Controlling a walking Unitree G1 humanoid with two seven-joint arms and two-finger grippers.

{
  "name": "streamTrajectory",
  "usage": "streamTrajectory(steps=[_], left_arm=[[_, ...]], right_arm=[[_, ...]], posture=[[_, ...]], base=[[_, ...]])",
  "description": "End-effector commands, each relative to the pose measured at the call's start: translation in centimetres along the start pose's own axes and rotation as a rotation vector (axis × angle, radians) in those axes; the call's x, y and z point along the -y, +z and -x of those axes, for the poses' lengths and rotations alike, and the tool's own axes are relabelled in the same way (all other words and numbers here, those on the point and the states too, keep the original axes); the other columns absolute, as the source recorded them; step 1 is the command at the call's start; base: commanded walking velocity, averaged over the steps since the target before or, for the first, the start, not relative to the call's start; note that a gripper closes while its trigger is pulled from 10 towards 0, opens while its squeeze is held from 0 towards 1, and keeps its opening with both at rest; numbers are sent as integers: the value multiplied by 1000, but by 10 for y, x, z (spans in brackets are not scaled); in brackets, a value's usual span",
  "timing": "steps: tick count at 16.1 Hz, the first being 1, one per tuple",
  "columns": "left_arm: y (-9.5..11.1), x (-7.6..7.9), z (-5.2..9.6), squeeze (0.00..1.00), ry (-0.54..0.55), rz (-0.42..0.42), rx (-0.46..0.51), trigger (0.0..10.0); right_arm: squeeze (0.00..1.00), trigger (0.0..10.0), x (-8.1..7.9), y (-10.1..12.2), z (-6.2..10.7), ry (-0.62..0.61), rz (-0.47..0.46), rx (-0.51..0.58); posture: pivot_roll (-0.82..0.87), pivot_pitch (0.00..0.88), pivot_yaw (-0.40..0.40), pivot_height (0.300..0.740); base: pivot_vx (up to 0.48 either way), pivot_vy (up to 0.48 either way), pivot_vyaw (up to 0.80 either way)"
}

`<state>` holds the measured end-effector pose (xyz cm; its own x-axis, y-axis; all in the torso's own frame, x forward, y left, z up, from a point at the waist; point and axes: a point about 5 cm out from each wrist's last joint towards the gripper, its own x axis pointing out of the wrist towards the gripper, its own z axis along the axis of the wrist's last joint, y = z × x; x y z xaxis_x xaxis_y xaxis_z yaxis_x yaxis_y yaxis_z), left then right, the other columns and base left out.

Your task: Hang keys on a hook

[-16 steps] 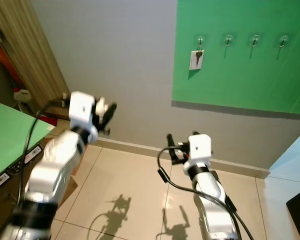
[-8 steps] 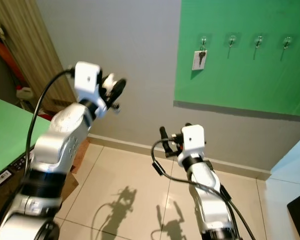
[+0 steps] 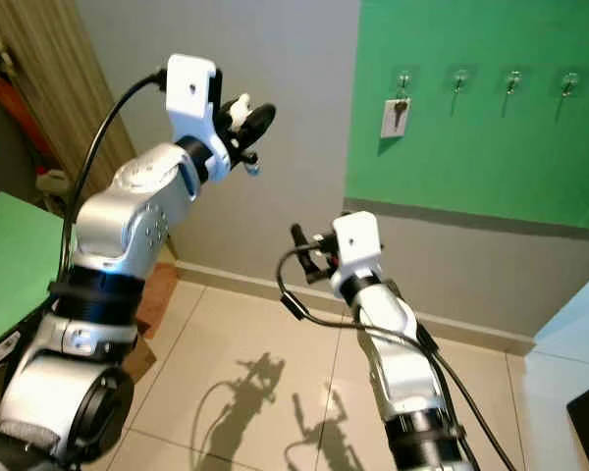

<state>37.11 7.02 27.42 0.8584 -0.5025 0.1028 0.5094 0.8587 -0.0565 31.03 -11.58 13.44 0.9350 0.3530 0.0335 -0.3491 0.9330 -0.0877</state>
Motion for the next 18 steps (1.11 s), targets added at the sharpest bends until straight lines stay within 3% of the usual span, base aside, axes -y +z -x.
streamTrajectory(steps=[1, 5, 6, 8, 12, 15, 17, 18], left_arm=[[11, 0, -4, 0, -19, 17, 0, 0], [26, 4, -9, 0, -63, 80, 1, 0], [28, 5, -10, 0, -58, 87, -28, 0], [27, 5, -11, 0, -54, 85, -51, 0], [7, 18, -13, 0, -127, 134, -110, 0], [5, 18, -11, 0, -131, 138, -116, 0], [9, 17, -7, 0, -145, 160, -71, 0], [19, 13, -4, 0, -134, 231, 19, 0]], right_arm=[[0, 10000, -6, 13, -8, 34, 20, 28], [0, 10000, -20, 31, -24, 70, 20, 76], [0, 10000, -34, 44, -35, 103, 28, 113], [0, 10000, -41, 57, -43, 112, 29, 150], [0, 10000, -39, 91, -59, 54, 46, 247], [0, 10000, -38, 100, -61, 37, 58, 285], [0, 10000, -36, 102, -61, 17, 59, 298], [0, 10000, -31, 98, -60, -16, 38, 291]], posture=[[-42, 0, 82, 740], [-36, 0, 87, 740], [-35, 0, 88, 740], [-32, 0, 88, 740], [-35, 0, 83, 740], [-34, 0, 78, 740], [-29, 0, 73, 740], [-25, 0, 68, 740]], base=[[0, 0, 0], [0, 0, 0], [0, 0, 0], [0, 0, 0], [0, 0, 0], [0, 0, 0], [0, 0, 0], [0, 0, 0]])
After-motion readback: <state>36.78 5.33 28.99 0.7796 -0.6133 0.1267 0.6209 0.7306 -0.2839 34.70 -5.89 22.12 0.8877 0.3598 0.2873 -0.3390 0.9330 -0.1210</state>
